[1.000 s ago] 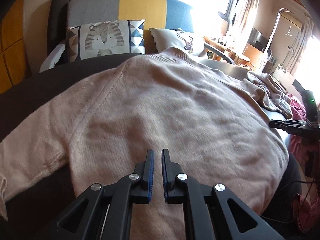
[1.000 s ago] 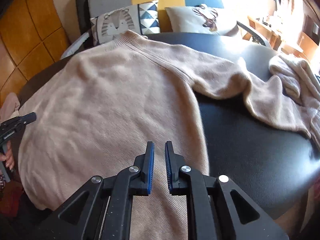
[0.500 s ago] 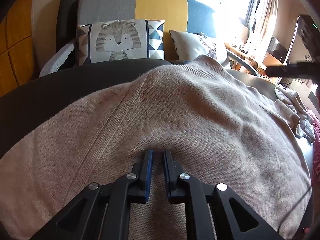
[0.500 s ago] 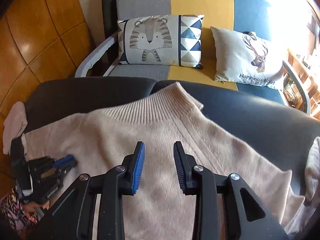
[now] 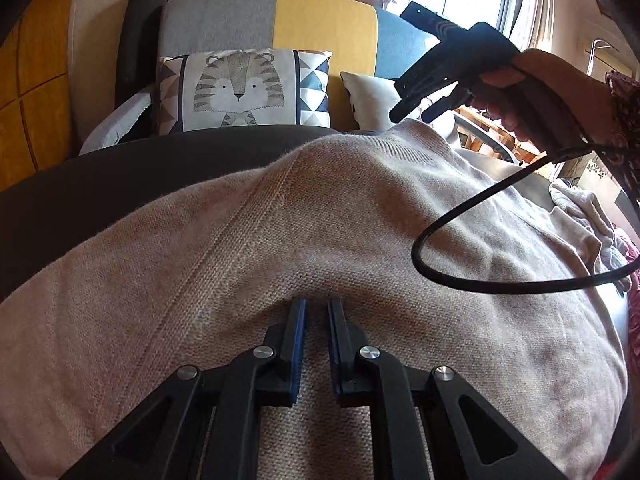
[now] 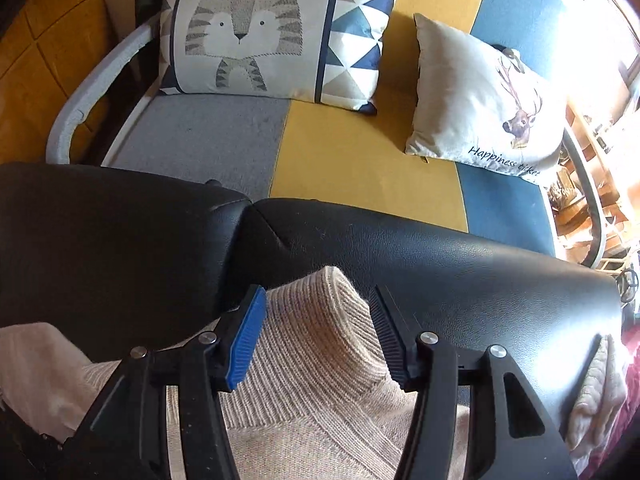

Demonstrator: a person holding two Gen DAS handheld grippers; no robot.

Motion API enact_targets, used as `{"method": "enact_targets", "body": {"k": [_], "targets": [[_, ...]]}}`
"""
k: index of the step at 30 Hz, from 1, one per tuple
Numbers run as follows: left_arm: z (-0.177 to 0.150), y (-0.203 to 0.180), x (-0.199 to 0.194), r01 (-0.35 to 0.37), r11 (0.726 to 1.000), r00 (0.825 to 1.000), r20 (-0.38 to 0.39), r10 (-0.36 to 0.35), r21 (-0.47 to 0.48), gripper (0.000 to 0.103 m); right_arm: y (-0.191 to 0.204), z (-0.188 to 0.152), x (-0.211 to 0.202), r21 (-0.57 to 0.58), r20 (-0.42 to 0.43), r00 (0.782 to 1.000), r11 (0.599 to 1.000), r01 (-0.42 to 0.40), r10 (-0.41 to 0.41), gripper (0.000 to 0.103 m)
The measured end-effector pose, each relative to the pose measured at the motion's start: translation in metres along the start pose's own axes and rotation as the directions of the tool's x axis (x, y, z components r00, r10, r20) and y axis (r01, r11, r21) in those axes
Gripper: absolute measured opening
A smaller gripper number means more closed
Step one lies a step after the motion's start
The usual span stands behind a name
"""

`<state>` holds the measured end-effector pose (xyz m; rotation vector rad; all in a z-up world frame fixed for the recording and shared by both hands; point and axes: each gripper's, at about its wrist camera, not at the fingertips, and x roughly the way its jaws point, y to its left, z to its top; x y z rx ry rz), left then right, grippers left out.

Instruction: Fold clothes

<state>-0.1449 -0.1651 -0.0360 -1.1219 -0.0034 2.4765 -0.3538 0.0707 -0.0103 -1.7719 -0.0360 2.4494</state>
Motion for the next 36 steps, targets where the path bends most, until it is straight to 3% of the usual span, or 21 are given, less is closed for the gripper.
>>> {"method": "enact_targets", "body": {"k": [2, 4, 5, 8, 10, 14, 18, 20, 22, 24, 25, 28, 29, 31, 33, 34, 36], "targets": [[0.0, 0.002, 0.001, 0.011, 1.0, 1.0, 0.002, -0.011, -0.01, 0.01, -0.001, -0.001, 0.005, -0.002, -0.014, 0.999, 0.999, -0.033, 0.033, 0.056], [0.001, 0.003, 0.001, 0.018, 1.0, 1.0, 0.004, -0.018, -0.016, 0.01, -0.002, -0.003, 0.006, 0.005, -0.016, 0.996, 0.996, -0.088, 0.088, 0.021], [0.002, 0.003, 0.0, 0.02, 1.0, 1.0, 0.005, -0.02, -0.018, 0.01, -0.002, -0.004, 0.006, 0.01, -0.016, 0.993, 0.993, -0.116, 0.117, 0.013], [0.003, 0.003, -0.001, 0.023, 0.999, 1.0, 0.006, -0.023, -0.022, 0.01, 0.006, -0.014, -0.01, -0.047, 0.071, 0.991, 0.992, -0.114, 0.117, 0.012], [0.005, 0.003, -0.002, 0.026, 0.999, 1.0, 0.006, -0.026, -0.024, 0.01, 0.007, -0.026, -0.031, -0.067, 0.158, 0.977, 0.989, -0.131, 0.14, 0.012], [0.006, 0.003, -0.004, 0.025, 0.999, 1.0, 0.005, -0.025, -0.024, 0.01, 0.008, -0.07, -0.082, -0.153, 0.349, 0.907, 0.969, -0.195, 0.238, 0.012], [0.005, 0.003, -0.003, 0.02, 1.0, 1.0, 0.006, -0.02, -0.02, 0.01, 0.019, -0.141, -0.124, -0.348, 0.476, 0.818, 0.923, -0.163, 0.323, 0.012], [0.005, 0.002, -0.003, 0.016, 1.0, 1.0, 0.008, -0.016, -0.017, 0.01, 0.026, -0.18, -0.131, -0.424, 0.49, 0.804, 0.898, -0.117, 0.336, 0.012], [0.004, 0.002, -0.002, 0.014, 1.0, 1.0, 0.008, -0.014, -0.016, 0.01, 0.033, -0.217, -0.128, -0.487, 0.456, 0.815, 0.867, -0.108, 0.357, 0.012], [0.004, 0.001, -0.001, 0.012, 1.0, 1.0, 0.008, -0.012, -0.014, 0.01, 0.037, -0.25, -0.112, -0.513, 0.397, 0.852, 0.852, -0.101, 0.341, 0.012], [0.004, 0.001, -0.001, 0.011, 1.0, 1.0, 0.008, -0.011, -0.013, 0.01, 0.039, -0.264, -0.1, -0.513, 0.355, 0.879, 0.852, -0.102, 0.319, 0.012], [0.004, 0.001, 0.0, 0.011, 1.0, 1.0, 0.007, -0.011, -0.014, 0.01, 0.033, -0.294, -0.078, -0.423, 0.302, 0.907, 0.894, -0.149, 0.294, 0.012], [0.003, 0.001, 0.0, 0.011, 1.0, 1.0, 0.007, -0.011, -0.015, 0.01, 0.026, -0.299, -0.081, -0.363, 0.317, 0.892, 0.91, -0.199, 0.321, 0.015], [0.004, 0.001, 0.0, 0.009, 1.0, 1.0, 0.007, -0.009, -0.013, 0.01, 0.005, -0.292, -0.09, -0.195, 0.358, 0.837, 0.909, -0.368, 0.415, 0.026], [0.004, 0.001, 0.0, 0.004, 1.0, 1.0, 0.007, -0.003, -0.009, 0.01, -0.015, -0.278, -0.093, -0.043, 0.434, 0.774, 0.869, -0.493, 0.46, 0.068], [0.003, 0.0, 0.0, 0.0, 1.0, 1.0, 0.007, 0.0, -0.006, 0.01, -0.025, -0.271, -0.094, 0.028, 0.476, 0.742, 0.835, -0.549, 0.472, 0.074], [0.003, 0.0, 0.001, -0.004, 1.0, 1.0, 0.007, 0.004, -0.003, 0.01, -0.036, -0.252, -0.096, 0.107, 0.534, 0.728, 0.819, -0.563, 0.431, 0.076]]}}
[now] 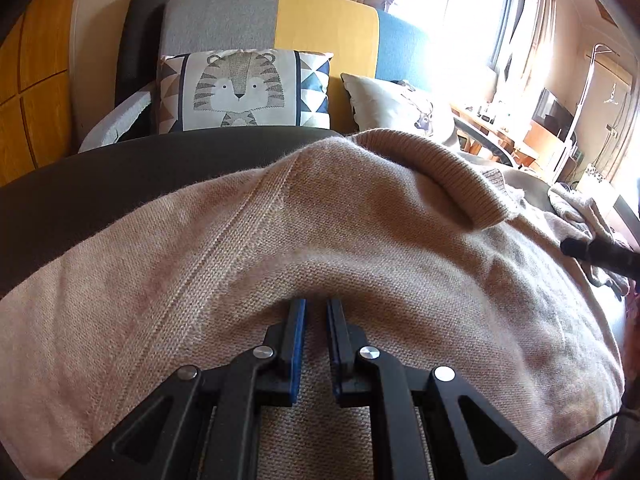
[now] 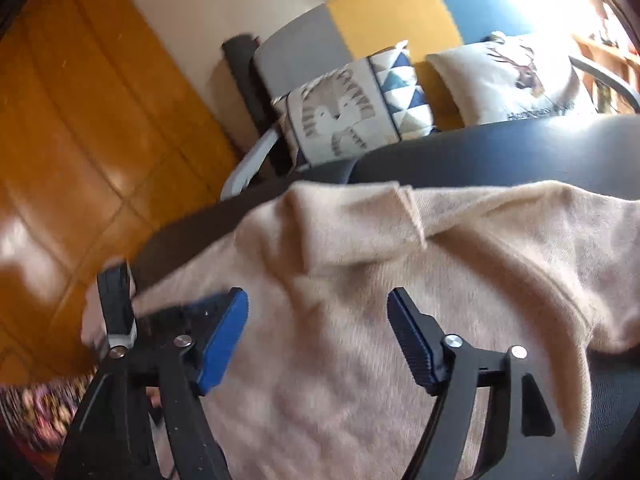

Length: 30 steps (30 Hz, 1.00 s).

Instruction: Fold clothes

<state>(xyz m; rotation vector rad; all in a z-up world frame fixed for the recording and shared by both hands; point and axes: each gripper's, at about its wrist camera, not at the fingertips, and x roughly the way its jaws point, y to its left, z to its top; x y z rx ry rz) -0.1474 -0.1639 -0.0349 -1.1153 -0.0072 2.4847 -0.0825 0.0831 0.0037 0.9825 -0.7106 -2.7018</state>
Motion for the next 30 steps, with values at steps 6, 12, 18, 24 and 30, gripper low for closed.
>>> {"method": "enact_targets", "body": {"k": [6, 12, 18, 24, 30], "targets": [[-0.002, 0.0, 0.002, 0.001, 1.0, 1.0, 0.001, -0.001, -0.001, 0.01, -0.016, 0.026, 0.031, 0.06, 0.027, 0.995, 0.994, 0.092, -0.094, 0.076], [-0.004, 0.001, 0.003, 0.007, 1.0, 1.0, 0.0, -0.007, -0.007, 0.01, -0.027, 0.01, 0.055, 0.061, 0.026, 0.999, 0.997, 0.042, -0.044, 0.061], [0.01, -0.009, 0.002, 0.014, 1.0, 0.999, -0.042, -0.013, 0.008, 0.01, -0.06, 0.002, 0.065, 0.211, 0.004, 1.0, 0.977, -0.004, 0.003, 0.023], [0.104, -0.023, 0.022, 0.135, 0.991, 0.99, 0.049, -0.136, 0.016, 0.02, -0.074, -0.005, 0.065, 0.275, 0.032, 0.997, 0.959, -0.076, 0.07, 0.022], [0.173, -0.034, 0.11, 0.213, 0.976, 0.958, -0.189, -0.217, -0.038, 0.037, -0.08, -0.007, 0.063, 0.302, 0.054, 0.994, 0.947, -0.111, 0.099, 0.022]]}}
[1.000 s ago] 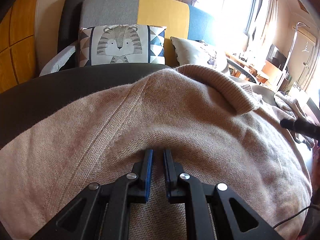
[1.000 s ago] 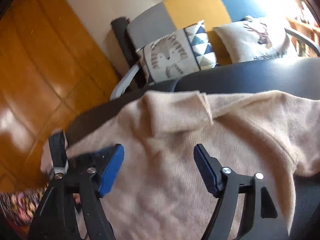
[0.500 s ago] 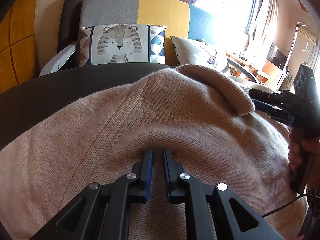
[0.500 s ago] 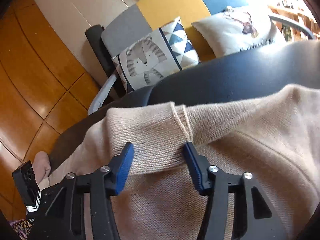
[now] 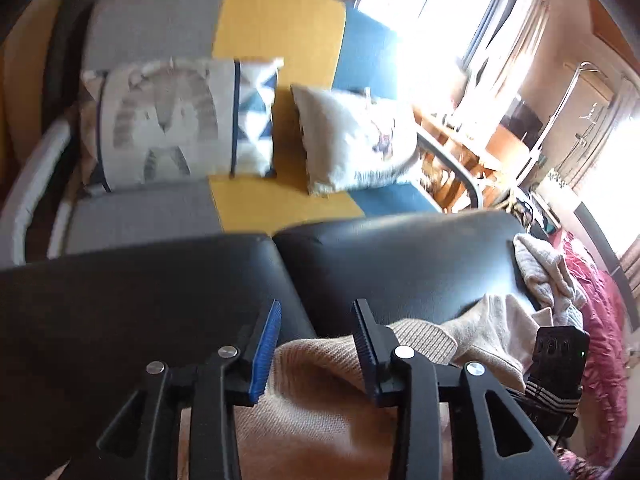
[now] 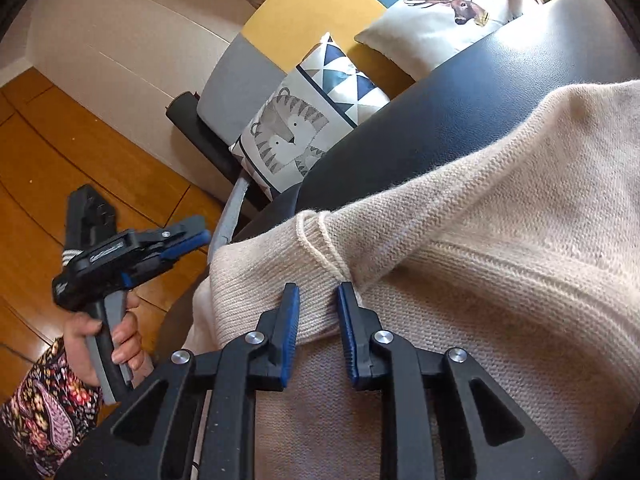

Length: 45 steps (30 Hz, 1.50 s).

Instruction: Fold clothes

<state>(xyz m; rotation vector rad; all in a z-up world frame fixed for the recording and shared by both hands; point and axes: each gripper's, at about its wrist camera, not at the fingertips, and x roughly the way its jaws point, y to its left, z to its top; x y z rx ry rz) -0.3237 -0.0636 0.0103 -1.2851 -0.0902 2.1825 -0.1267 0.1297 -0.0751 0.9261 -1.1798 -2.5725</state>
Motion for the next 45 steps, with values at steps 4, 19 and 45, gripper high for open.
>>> {"method": "enact_targets", "body": {"k": [4, 19, 45], "targets": [[0.004, 0.01, 0.048, 0.007, 0.999, 0.981, -0.193, -0.016, -0.045, 0.04, 0.0, 0.0, 0.0, 0.002, 0.004, 1.0, 1.0, -0.006, 0.006, 0.022], [-0.049, -0.017, 0.046, 0.022, 0.99, 0.99, -0.143, -0.003, 0.136, 0.02, -0.004, 0.0, -0.005, 0.02, 0.03, 1.0, 1.0, -0.007, 0.007, 0.021], [-0.115, -0.025, -0.05, -0.025, 0.999, 0.958, 0.287, 0.015, 0.033, 0.022, -0.01, 0.003, -0.013, 0.059, 0.068, 0.998, 0.998, -0.011, 0.007, 0.021]]}}
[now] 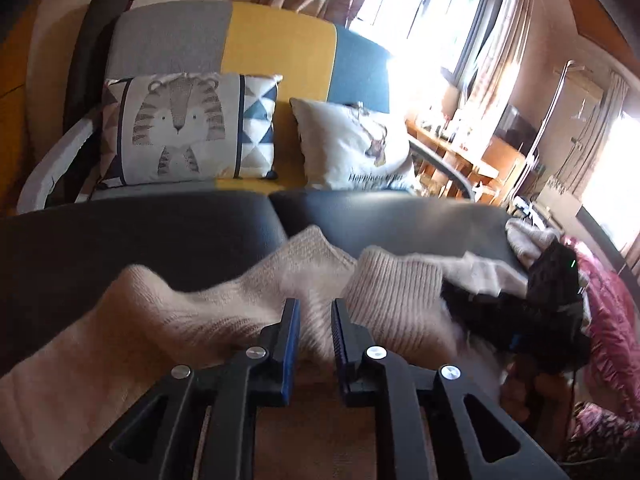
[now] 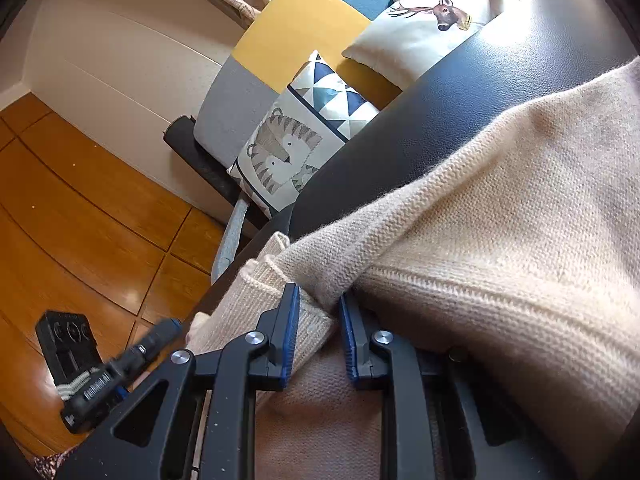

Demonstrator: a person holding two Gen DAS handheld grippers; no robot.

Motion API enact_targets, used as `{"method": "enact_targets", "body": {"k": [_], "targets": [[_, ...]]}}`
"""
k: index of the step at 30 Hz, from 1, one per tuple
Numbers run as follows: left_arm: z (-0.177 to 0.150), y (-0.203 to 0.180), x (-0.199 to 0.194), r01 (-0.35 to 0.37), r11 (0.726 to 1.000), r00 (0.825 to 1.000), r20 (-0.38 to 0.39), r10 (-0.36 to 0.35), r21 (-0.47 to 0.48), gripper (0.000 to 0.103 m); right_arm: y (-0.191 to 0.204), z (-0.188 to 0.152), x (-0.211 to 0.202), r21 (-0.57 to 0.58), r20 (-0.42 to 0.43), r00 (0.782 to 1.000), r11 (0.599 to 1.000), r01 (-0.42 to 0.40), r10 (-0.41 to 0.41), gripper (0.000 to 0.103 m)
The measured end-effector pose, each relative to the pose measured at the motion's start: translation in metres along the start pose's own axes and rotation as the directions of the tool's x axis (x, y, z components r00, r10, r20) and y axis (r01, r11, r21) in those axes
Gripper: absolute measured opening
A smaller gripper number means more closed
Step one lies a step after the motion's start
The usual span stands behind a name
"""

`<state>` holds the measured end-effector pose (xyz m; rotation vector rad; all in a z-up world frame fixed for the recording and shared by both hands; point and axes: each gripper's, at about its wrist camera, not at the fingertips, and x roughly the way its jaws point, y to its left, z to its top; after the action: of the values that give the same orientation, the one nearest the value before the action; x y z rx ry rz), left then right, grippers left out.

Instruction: Fold clothes

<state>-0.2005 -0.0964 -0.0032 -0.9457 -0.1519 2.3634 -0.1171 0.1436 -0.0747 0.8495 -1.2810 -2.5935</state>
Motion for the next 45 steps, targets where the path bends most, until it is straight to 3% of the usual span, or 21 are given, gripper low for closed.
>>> {"method": "enact_targets", "body": {"k": [2, 4, 7, 10, 13, 15, 18, 22, 23, 24, 27, 30, 33, 37, 39, 45], "targets": [[0.03, 0.009, 0.003, 0.029, 0.999, 0.999, 0.028, -0.028, -0.035, 0.024, 0.0, 0.0, 0.0, 0.002, 0.001, 1.0, 1.0, -0.002, 0.002, 0.021], [0.057, 0.018, 0.021, 0.009, 0.999, 1.0, 0.01, -0.008, -0.05, 0.028, -0.001, 0.0, 0.0, 0.003, 0.002, 1.0, 1.0, -0.004, 0.004, 0.021], [0.079, 0.026, 0.067, -0.058, 0.998, 0.988, -0.142, 0.059, 0.009, 0.03, -0.001, 0.0, 0.0, 0.005, 0.002, 1.0, 1.0, -0.009, 0.009, 0.022], [0.076, 0.021, 0.108, -0.025, 0.996, 0.944, -0.326, 0.053, 0.091, 0.03, -0.002, 0.001, 0.0, 0.008, 0.003, 1.0, 1.0, -0.015, 0.015, 0.021], [0.066, 0.009, 0.121, 0.007, 0.983, 0.932, -0.357, 0.061, 0.184, 0.03, -0.003, 0.002, 0.001, 0.013, 0.005, 1.0, 1.0, -0.023, 0.023, 0.021], [0.061, 0.002, 0.127, -0.01, 0.96, 0.93, -0.35, 0.111, 0.279, 0.03, -0.003, 0.003, 0.001, 0.014, 0.007, 1.0, 1.0, -0.028, 0.028, 0.021], [0.048, -0.004, 0.141, 0.008, 0.932, 0.905, -0.398, 0.147, 0.363, 0.03, -0.003, 0.003, 0.0, 0.014, 0.008, 0.999, 0.999, -0.032, 0.032, 0.022], [0.034, -0.018, 0.138, 0.009, 0.884, 0.916, -0.358, 0.18, 0.467, 0.03, -0.001, 0.004, -0.001, 0.003, 0.014, 0.999, 0.999, -0.036, 0.036, 0.022], [0.032, -0.021, 0.138, -0.002, 0.876, 0.916, -0.35, 0.194, 0.482, 0.026, 0.0, 0.004, -0.002, -0.004, 0.018, 0.999, 0.999, -0.038, 0.039, 0.024], [0.031, -0.022, 0.137, -0.012, 0.871, 0.916, -0.344, 0.206, 0.491, 0.008, 0.002, 0.004, -0.002, -0.011, 0.016, 0.999, 0.999, -0.05, 0.05, 0.028], [0.032, -0.025, 0.13, -0.041, 0.873, 0.924, -0.313, 0.218, 0.486, 0.007, 0.008, 0.004, -0.001, -0.032, -0.008, 0.996, 0.996, -0.084, 0.084, 0.037], [0.043, -0.021, 0.104, -0.062, 0.898, 0.961, -0.218, 0.173, 0.436, 0.007, 0.014, 0.003, 0.001, -0.058, -0.033, 0.995, 0.994, -0.091, 0.09, 0.05], [0.06, -0.002, 0.071, -0.092, 0.933, 0.988, -0.083, 0.128, 0.347, 0.007, 0.02, 0.001, 0.001, -0.079, -0.043, 0.994, 0.992, -0.099, 0.096, 0.056], [0.086, 0.034, 0.043, -0.133, 0.969, 0.991, 0.017, 0.132, 0.208, 0.007, 0.028, -0.001, 0.003, -0.106, -0.076, 0.994, 0.991, -0.082, 0.074, 0.057], [0.099, 0.051, 0.03, -0.146, 0.979, 0.989, 0.059, 0.139, 0.139, 0.007, 0.039, 0.0, 0.0, -0.139, -0.055, 0.998, 0.99, -0.025, 0.018, 0.057], [0.092, 0.087, 0.046, -0.196, 0.979, 0.98, -0.02, 0.197, 0.051, 0.008, 0.066, 0.042, 0.021, -0.144, -0.071, 0.996, 0.989, 0.04, -0.05, 0.057]]}}
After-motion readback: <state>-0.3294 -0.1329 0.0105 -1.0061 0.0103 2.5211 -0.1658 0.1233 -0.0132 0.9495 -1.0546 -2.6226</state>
